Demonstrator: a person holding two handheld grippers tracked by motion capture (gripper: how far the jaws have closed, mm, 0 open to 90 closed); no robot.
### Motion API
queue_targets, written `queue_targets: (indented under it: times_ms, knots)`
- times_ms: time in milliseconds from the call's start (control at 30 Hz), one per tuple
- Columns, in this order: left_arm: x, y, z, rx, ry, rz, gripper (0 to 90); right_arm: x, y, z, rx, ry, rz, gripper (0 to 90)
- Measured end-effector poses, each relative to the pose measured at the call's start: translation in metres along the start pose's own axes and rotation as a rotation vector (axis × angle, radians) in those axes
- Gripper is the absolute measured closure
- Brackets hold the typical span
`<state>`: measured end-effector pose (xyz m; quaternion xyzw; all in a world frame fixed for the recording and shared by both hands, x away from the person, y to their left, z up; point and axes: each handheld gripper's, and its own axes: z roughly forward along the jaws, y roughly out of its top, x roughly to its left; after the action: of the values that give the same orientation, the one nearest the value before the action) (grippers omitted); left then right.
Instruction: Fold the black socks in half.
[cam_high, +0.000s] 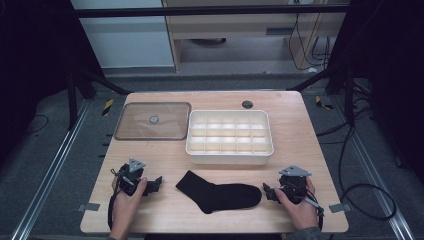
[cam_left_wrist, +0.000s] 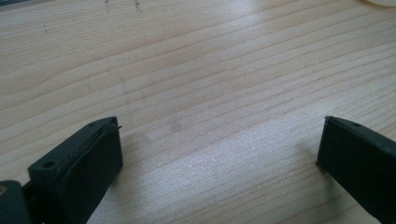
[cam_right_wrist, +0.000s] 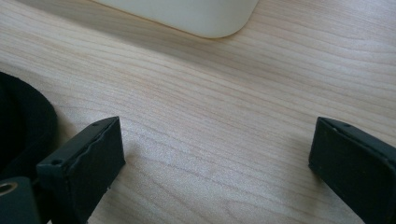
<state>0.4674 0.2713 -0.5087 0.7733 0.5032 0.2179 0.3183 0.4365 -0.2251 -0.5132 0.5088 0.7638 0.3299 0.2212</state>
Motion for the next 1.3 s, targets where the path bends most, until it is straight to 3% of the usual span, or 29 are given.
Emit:
queue_targets:
  times_ms: [300, 367, 467, 633, 700, 800, 833, 900, 967, 1167, 1267, 1300]
  knots:
    - [0.000, -0.001, -0.002, 0.007, -0.010, 0.009, 0.0, 0.001, 0.000, -0.001, 0.001, 0.002, 0.009, 3.6]
    - [0.000, 0.000, -0.004, 0.008, -0.015, 0.015, 5.0, 0.000, 0.000, 0.000, -0.001, -0.001, 0.003, 3.6]
    - [-0.001, 0.001, -0.013, -0.044, -0.029, 0.013, 5.2, 0.001, 0.000, -0.001, 0.001, -0.001, 0.008, 3.6]
    - [-0.003, 0.006, -0.023, -0.088, -0.050, 0.005, 5.6, 0.003, -0.001, -0.001, -0.007, -0.019, 0.016, 6.1]
    - [-0.008, 0.009, -0.029, -0.092, -0.074, 0.015, 5.8, 0.003, 0.000, -0.004, -0.017, -0.008, 0.024, 18.1]
    - [-0.016, 0.018, -0.040, -0.114, -0.102, 0.029, 7.2, 0.008, 0.010, -0.019, -0.063, 0.015, 0.018, 20.0]
    - [-0.016, 0.018, -0.040, -0.114, -0.102, 0.029, 7.2, 0.010, 0.013, -0.025, -0.080, 0.023, 0.004, 22.1]
    - [-0.026, 0.030, -0.049, -0.102, -0.113, 0.078, 7.1, 0.014, 0.020, -0.034, -0.067, 0.021, -0.052, 24.0]
    - [-0.027, 0.032, -0.050, -0.103, -0.119, 0.085, 7.1, 0.017, 0.026, -0.043, -0.058, 0.021, -0.082, 25.3]
    - [-0.030, 0.042, -0.044, -0.062, -0.163, 0.095, 7.6, 0.019, 0.035, -0.059, -0.020, 0.048, -0.073, 32.5]
    - [-0.037, 0.045, -0.044, -0.037, -0.177, 0.123, 7.8, 0.023, 0.041, -0.061, 0.021, 0.073, -0.064, 35.0]
    - [-0.044, 0.048, -0.045, -0.011, -0.160, 0.171, 7.8, 0.027, 0.044, -0.062, 0.038, 0.088, -0.067, 38.1]
